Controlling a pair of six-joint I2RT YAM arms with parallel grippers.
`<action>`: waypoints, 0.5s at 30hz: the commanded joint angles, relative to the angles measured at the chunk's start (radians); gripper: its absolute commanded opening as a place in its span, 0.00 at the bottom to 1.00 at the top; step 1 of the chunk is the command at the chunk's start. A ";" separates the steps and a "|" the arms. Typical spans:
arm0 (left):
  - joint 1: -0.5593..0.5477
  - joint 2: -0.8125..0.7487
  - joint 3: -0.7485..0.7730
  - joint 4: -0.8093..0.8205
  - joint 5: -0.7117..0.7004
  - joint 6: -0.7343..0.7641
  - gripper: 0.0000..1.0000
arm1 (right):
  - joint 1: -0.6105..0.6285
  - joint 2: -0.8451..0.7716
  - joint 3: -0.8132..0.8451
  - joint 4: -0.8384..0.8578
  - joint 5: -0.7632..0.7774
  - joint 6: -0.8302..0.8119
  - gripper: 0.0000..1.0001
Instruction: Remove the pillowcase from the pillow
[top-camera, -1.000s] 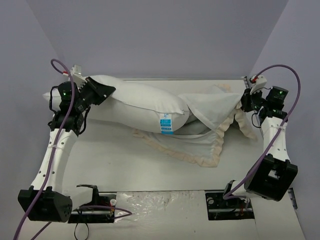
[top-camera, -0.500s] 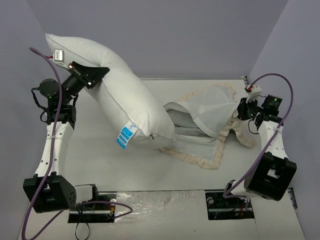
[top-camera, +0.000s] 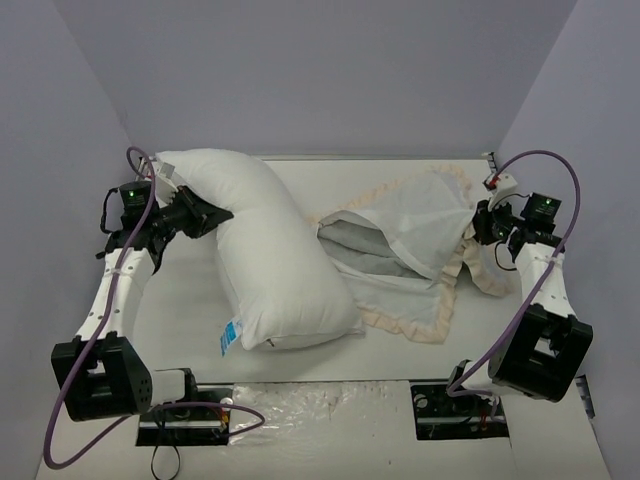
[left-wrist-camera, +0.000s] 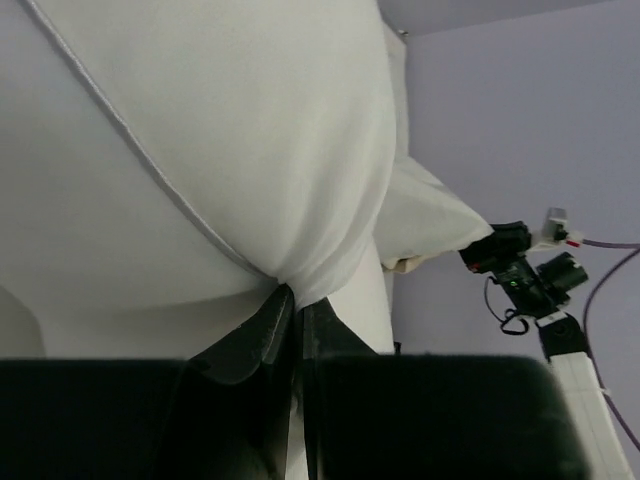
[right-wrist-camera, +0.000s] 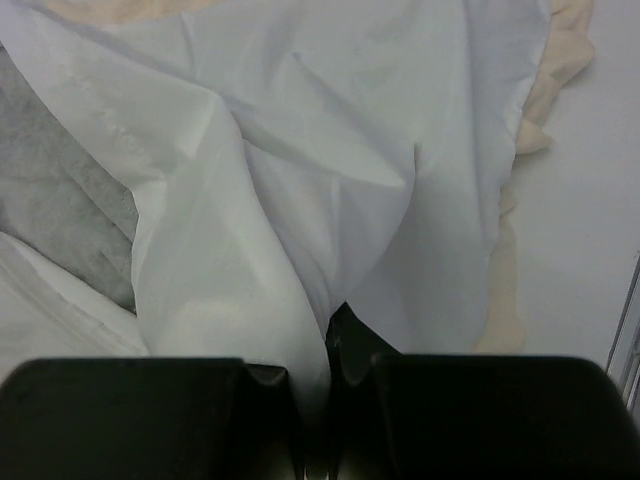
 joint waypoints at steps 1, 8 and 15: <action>0.001 -0.058 0.129 -0.304 -0.096 0.240 0.02 | 0.019 -0.007 -0.003 -0.020 -0.008 -0.050 0.00; -0.003 -0.067 0.142 -0.647 -0.291 0.377 0.04 | 0.045 -0.009 0.041 -0.040 -0.006 -0.067 0.00; -0.010 -0.092 0.077 -0.711 -0.345 0.410 0.16 | 0.159 -0.030 0.217 -0.029 -0.069 0.092 0.00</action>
